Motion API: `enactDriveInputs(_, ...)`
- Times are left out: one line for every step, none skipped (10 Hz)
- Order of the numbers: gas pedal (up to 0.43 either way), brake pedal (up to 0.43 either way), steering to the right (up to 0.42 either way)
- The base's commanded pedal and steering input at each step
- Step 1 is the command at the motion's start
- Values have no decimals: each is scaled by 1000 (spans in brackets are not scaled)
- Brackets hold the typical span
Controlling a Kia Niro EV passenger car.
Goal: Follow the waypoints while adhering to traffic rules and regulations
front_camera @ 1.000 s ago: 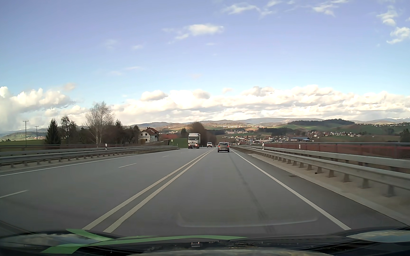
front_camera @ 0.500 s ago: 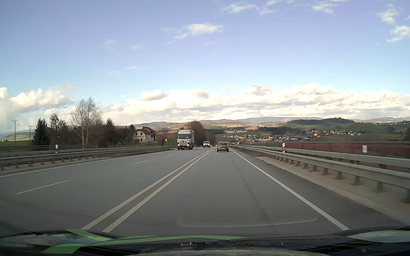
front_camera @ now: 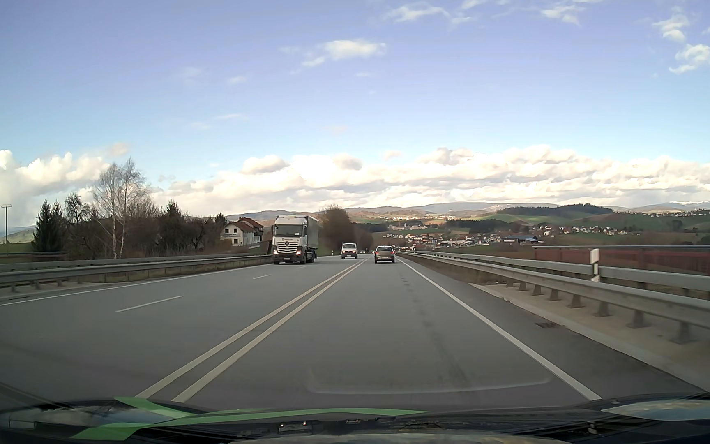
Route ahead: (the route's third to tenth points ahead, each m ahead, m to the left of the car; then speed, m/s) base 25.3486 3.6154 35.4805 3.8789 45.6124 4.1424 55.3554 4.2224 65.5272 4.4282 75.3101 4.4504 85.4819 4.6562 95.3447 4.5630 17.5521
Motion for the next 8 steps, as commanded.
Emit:
enactDriveInputs(0,0,-2)
enactDriveInputs(0,0,-2)
enactDriveInputs(0,0,-1)
enactDriveInputs(0,0,-1)
enactDriveInputs(0,0,-2)
enactDriveInputs(0,0,-2)
enactDriveInputs(0,0,-3)
enactDriveInputs(8,0,-3)
